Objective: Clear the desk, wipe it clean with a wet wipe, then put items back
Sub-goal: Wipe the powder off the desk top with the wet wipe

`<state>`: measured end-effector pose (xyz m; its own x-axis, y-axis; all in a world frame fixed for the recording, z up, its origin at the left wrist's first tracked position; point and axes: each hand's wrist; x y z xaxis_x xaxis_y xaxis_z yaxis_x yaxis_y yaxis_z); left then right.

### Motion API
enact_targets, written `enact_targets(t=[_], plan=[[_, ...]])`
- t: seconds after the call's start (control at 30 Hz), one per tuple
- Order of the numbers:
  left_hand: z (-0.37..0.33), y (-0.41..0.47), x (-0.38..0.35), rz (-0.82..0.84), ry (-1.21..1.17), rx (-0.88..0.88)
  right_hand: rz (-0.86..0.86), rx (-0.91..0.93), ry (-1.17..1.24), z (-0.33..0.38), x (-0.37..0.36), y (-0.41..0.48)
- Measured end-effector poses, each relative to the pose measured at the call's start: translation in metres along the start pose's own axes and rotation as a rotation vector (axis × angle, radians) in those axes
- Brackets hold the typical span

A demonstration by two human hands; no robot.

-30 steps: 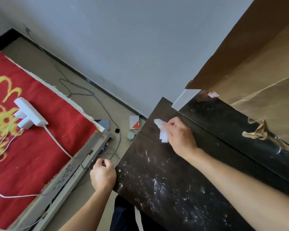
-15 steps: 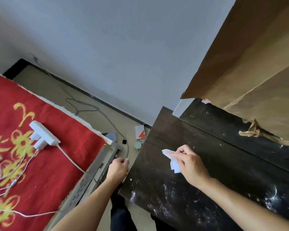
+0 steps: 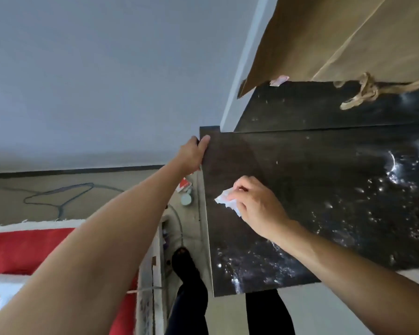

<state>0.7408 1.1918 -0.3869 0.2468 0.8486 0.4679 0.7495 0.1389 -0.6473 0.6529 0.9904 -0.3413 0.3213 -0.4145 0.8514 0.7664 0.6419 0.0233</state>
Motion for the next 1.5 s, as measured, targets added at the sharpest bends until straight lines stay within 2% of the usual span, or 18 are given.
enact_targets(t=[0.1,0.17,0.37,0.47,0.57,0.67,0.83,0.9,0.97,1.1,1.17,1.27,1.33,1.43,1.5], plan=[[0.006,-0.002,-0.004,0.010,-0.014,-0.043,0.129,0.042,0.051,0.023,-0.001,-0.062],[0.005,-0.003,-0.001,0.019,0.020,-0.067,0.166,-0.018,0.077,0.031,0.007,-0.082],[0.008,-0.004,0.005,0.073,-0.007,-0.060,-0.109,-0.194,0.018,0.027,-0.006,0.004],[0.010,-0.004,0.007,0.109,-0.049,-0.034,-0.096,-0.196,0.004,0.033,-0.023,0.010],[0.011,-0.007,0.006,0.094,-0.037,-0.038,0.010,-0.069,0.026,0.054,-0.028,-0.039],[0.009,-0.012,0.006,0.053,-0.010,-0.057,0.101,-0.068,0.086,0.062,-0.020,-0.078],[0.007,-0.015,0.005,0.054,0.008,-0.035,-0.072,-0.180,0.026,0.038,-0.005,-0.019],[0.006,-0.015,0.004,0.063,0.017,-0.017,-0.092,-0.230,-0.002,0.036,-0.013,0.007],[0.005,-0.015,0.004,0.079,0.000,0.003,-0.045,-0.205,-0.011,0.041,-0.026,0.008],[0.001,-0.019,0.004,0.106,-0.065,0.056,0.130,-0.014,0.077,0.070,-0.032,-0.056],[0.000,-0.024,0.002,0.116,-0.069,0.071,0.233,0.000,0.116,0.078,-0.028,-0.078],[0.002,-0.032,-0.002,0.112,-0.070,0.075,0.186,-0.045,0.089,0.075,-0.027,-0.071],[0.007,-0.039,-0.006,0.114,-0.086,0.082,0.186,-0.009,0.061,0.077,-0.029,-0.067],[0.016,-0.055,-0.014,0.119,-0.087,0.089,0.347,0.100,0.067,0.084,-0.025,-0.104],[0.024,-0.066,-0.020,0.116,-0.074,0.097,0.485,0.101,0.057,0.087,-0.010,-0.133]])
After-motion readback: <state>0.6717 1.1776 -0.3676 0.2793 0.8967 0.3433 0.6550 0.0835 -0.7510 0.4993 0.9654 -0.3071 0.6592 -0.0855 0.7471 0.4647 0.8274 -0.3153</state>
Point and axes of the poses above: each hand's wrist, its own y-axis towards the middle knuckle, its own x-axis out of the back of the hand, z = x × y, and after that the axes turned 7 degrees about x, right-handed
